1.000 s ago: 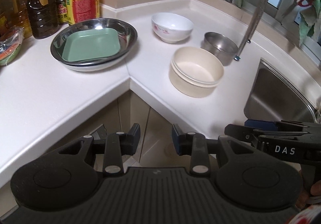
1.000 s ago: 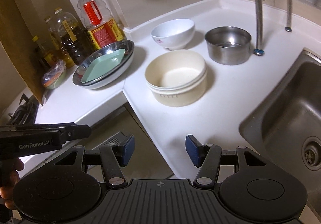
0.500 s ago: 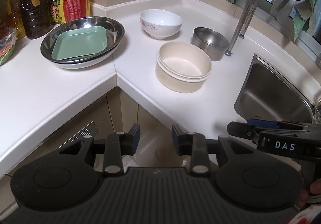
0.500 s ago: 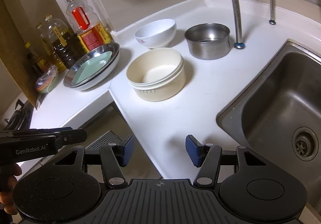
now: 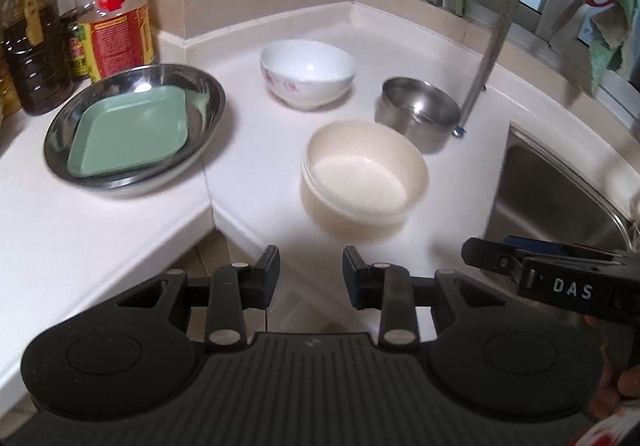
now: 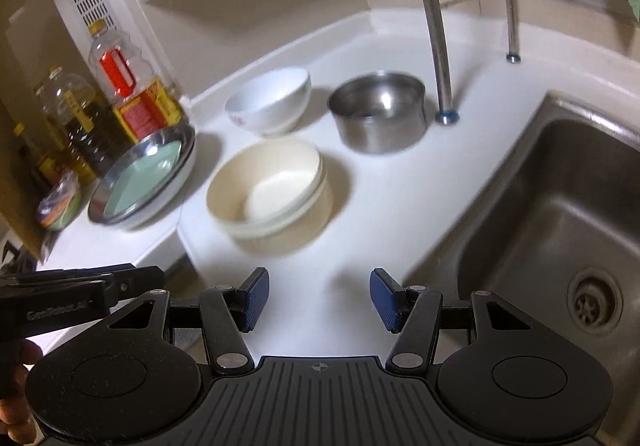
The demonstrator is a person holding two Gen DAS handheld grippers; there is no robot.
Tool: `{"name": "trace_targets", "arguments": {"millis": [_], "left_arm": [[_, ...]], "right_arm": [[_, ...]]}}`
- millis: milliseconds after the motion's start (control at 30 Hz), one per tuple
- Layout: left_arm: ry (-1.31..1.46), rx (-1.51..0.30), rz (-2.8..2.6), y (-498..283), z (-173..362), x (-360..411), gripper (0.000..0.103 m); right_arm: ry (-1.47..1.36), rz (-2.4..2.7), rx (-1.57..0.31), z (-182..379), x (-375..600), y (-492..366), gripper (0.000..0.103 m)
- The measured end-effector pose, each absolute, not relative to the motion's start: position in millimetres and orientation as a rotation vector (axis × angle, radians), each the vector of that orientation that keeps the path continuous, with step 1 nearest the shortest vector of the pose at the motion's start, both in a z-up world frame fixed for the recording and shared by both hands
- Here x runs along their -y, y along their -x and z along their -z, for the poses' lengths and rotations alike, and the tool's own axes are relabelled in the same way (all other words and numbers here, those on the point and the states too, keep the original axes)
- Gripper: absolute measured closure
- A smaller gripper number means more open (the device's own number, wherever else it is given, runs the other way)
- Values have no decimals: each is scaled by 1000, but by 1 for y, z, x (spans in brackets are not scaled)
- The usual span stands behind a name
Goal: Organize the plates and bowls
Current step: 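Move both tools toward the stacked cream bowls beside the sink, then close both tools on the rim of the cream bowls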
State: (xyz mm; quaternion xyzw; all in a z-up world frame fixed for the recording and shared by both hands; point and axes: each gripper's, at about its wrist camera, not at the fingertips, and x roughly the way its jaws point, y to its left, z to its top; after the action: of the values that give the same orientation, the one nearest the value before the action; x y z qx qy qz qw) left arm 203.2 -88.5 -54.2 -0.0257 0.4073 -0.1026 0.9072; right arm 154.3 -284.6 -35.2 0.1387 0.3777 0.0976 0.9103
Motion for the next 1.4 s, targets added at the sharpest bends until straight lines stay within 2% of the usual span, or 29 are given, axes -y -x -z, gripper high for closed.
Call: {"name": "trace_targets", "arguments": {"millis": [467, 700, 867, 1100, 1400], "left_arm": [[96, -876, 296, -284, 75, 89, 73], [78, -902, 337, -299, 85, 90, 76], [75, -911, 366, -305, 90, 92, 84], [75, -899, 375, -308, 83, 89, 84], [74, -793, 365, -321, 39, 81, 84]], "right_arm": [[-304, -136, -736, 43, 269, -225, 48], [-297, -128, -746, 54, 263, -236, 74], [-309, -123, -746, 54, 263, -239, 86], [-309, -115, -742, 50, 262, -242, 87], [-317, -149, -662, 11, 259, -254, 87]]}}
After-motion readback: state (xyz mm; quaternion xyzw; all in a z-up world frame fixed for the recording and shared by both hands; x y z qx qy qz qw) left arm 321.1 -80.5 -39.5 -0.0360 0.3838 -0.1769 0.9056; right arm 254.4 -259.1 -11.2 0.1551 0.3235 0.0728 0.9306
